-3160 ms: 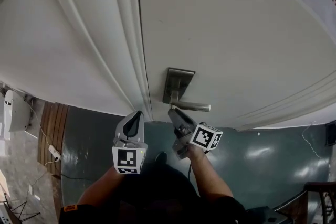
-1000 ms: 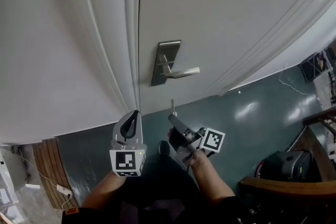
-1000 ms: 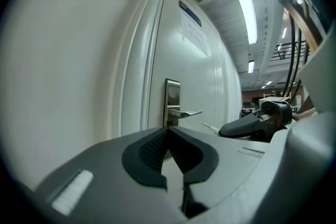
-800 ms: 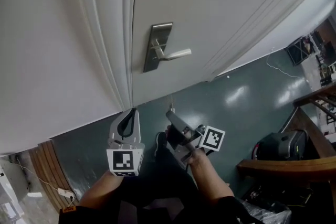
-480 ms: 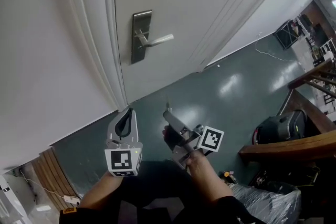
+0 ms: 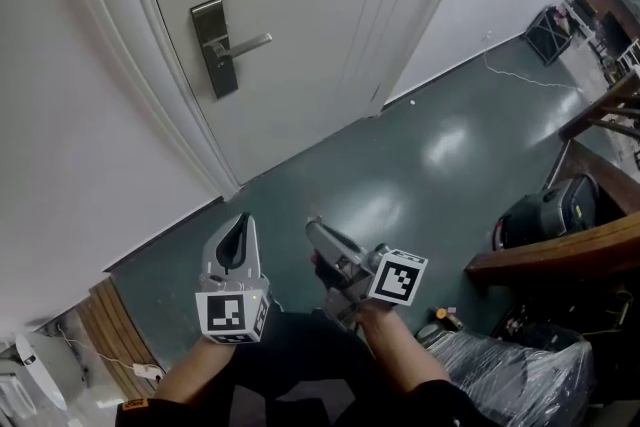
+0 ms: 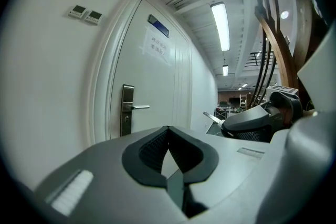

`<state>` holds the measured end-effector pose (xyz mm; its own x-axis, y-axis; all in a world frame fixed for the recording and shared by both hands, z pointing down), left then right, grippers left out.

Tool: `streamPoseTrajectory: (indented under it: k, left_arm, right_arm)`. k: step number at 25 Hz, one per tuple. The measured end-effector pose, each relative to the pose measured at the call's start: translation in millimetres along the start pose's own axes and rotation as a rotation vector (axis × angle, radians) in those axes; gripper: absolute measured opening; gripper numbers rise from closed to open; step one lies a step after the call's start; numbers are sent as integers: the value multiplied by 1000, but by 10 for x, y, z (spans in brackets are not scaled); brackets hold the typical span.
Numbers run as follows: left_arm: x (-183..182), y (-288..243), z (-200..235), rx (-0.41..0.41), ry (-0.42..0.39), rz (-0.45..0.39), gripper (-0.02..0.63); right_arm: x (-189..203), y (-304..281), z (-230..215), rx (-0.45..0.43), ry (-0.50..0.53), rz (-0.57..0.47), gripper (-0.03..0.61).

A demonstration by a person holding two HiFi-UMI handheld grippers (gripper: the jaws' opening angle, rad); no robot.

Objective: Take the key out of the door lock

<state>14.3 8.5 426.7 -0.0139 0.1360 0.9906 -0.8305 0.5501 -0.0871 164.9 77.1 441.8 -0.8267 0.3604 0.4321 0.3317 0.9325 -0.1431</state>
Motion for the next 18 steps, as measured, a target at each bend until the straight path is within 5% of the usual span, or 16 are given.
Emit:
streamPoseTrajectory:
  k: [7, 18]
  left_arm:
    - [98, 315, -818, -55, 20, 25, 18]
    - [60, 926, -1121, -140, -12, 23, 18]
  right_arm:
    - [111, 797, -162, 63, 88, 28, 15]
    - [484, 1213, 20, 41, 105, 67, 15]
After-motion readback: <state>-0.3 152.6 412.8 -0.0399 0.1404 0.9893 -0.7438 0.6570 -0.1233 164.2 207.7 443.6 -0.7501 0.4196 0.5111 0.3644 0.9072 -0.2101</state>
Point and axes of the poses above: the fingertips, and each gripper's own axes: y backward along the fingers, z to its left, x out of its underside, the point moved 6 cm from there along y, backward along the fingers, and after that the axes turned 11 degrees about x, right-handed, at the moved point
